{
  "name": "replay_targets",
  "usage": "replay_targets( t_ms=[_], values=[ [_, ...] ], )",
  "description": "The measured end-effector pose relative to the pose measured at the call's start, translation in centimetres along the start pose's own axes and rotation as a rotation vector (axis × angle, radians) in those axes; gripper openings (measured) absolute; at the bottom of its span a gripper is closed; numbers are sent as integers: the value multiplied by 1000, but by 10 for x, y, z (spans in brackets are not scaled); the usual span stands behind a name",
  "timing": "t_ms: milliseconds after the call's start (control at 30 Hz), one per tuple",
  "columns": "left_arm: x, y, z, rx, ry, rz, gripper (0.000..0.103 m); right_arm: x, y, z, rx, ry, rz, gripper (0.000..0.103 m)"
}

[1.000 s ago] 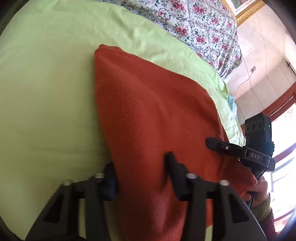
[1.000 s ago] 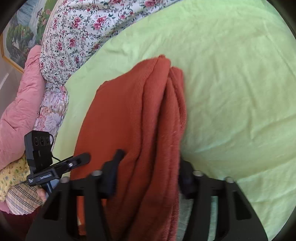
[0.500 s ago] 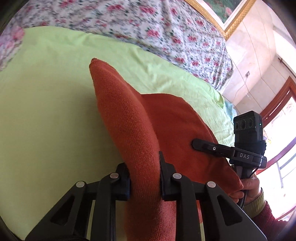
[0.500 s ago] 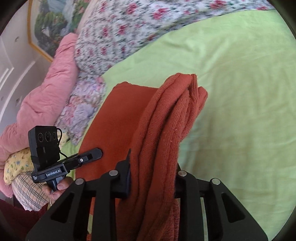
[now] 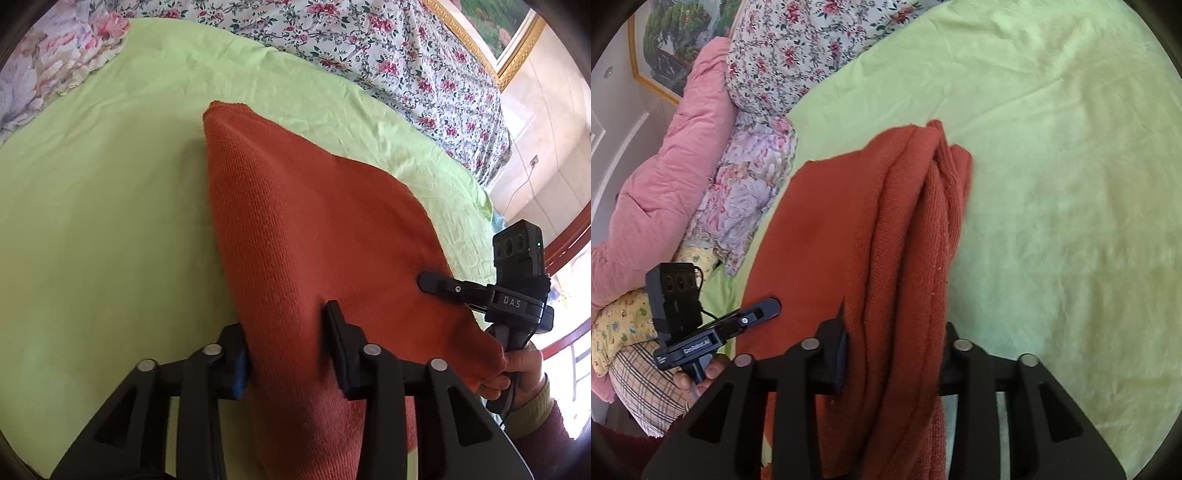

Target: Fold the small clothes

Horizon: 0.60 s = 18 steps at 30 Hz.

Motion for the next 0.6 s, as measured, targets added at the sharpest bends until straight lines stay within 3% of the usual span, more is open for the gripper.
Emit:
replay_targets(
  t_ms=[100,300,433,600],
  values=[
    [13,-14,2,-56,10,21,45,2,-11,5,51,23,14,50],
    [65,-59,7,-134,60,83,56,24,-61,-2,136,14,120,52],
    [105,-65,14,-162,107,75,56,44,-77,-29,107,-51,150,52],
    [129,-48,23,-279,205,60,56,53,-61,-46,90,-77,106,52]
  ],
)
Point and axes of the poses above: each gripper's, at about its wrist camera, not at the fingertips, and y roughly the way its jaws point, z to its right, x to its underside, the point moved 10 cm from there along y, roughly the way its jaws point, and after that the axes turned 11 degrees about -z, right-handed, at the moved point
